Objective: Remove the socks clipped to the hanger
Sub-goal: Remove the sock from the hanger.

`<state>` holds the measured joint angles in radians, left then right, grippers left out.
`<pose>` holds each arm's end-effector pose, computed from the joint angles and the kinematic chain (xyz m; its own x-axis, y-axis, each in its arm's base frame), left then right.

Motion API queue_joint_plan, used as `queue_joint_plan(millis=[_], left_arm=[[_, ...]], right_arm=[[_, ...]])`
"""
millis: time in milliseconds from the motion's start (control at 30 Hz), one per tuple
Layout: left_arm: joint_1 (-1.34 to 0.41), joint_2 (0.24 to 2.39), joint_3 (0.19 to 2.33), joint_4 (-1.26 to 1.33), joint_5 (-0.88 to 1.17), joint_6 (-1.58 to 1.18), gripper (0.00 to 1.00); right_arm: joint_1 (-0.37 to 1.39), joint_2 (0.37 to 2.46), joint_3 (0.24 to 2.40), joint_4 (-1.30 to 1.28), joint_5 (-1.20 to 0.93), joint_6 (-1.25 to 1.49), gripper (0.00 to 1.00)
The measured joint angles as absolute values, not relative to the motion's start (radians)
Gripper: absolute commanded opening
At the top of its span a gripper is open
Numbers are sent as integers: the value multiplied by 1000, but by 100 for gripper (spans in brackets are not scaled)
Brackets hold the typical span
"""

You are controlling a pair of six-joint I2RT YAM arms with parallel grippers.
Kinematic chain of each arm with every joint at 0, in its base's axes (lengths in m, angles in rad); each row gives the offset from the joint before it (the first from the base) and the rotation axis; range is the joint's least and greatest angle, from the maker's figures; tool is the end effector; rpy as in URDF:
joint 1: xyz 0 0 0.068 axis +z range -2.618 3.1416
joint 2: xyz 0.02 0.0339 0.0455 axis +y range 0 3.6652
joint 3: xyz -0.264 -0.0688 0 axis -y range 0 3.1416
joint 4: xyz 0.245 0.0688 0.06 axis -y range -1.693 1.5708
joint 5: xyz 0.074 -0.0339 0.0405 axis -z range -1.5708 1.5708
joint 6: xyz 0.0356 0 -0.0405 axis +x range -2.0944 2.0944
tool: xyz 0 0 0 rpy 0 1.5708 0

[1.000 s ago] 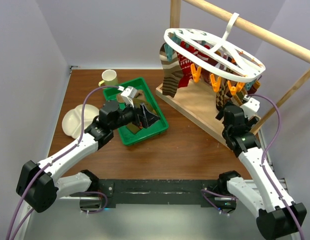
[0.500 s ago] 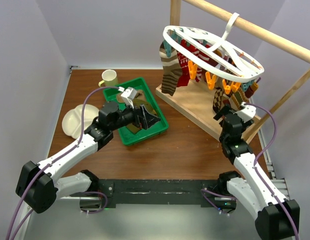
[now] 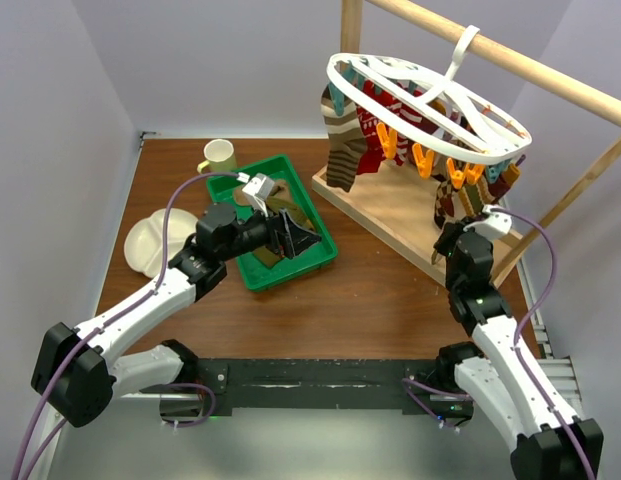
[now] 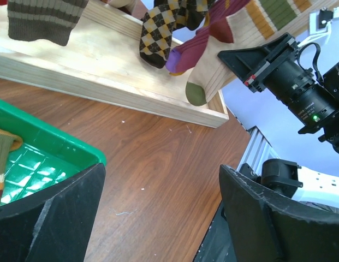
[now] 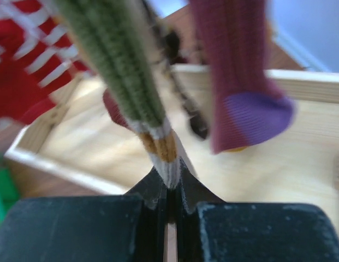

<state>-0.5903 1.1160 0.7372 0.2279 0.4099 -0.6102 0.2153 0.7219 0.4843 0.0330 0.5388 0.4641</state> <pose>0.2075 -0.1561 0.2998 -0.5824 -0.2424 -0.7759 0.6151 0.4927 -0.6156 0.1763 0.0199 0.2674 -0.0399 0.3846 -0.9222 0.3638 0.8652 0.3451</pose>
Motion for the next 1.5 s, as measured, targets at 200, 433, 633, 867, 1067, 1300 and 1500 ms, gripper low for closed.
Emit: queue_joint_plan(millis=[200,433,633,867,1067,1300,1500], left_arm=[[-590,1116,724,288,461,-638,84],[-591,1121,721,379,545,-682,86],[-607,1176,722,421,581,-689,87],[-682,1324,776,466,578,-697,88],[-727,1447,862,515,574,-699,88],[-756,1546,937,562,571,-697,89],[-780,1609,978,592,570,-697,91]], right_arm=[[216,656,509,-29,279,464,0],[216,673,584,-66,-39,458,0],[216,685,596,-65,-208,475,0],[216,685,617,-59,-329,490,0],[217,680,627,-53,-393,502,0],[220,701,638,-23,-444,540,0],[224,715,638,8,-467,576,0]])
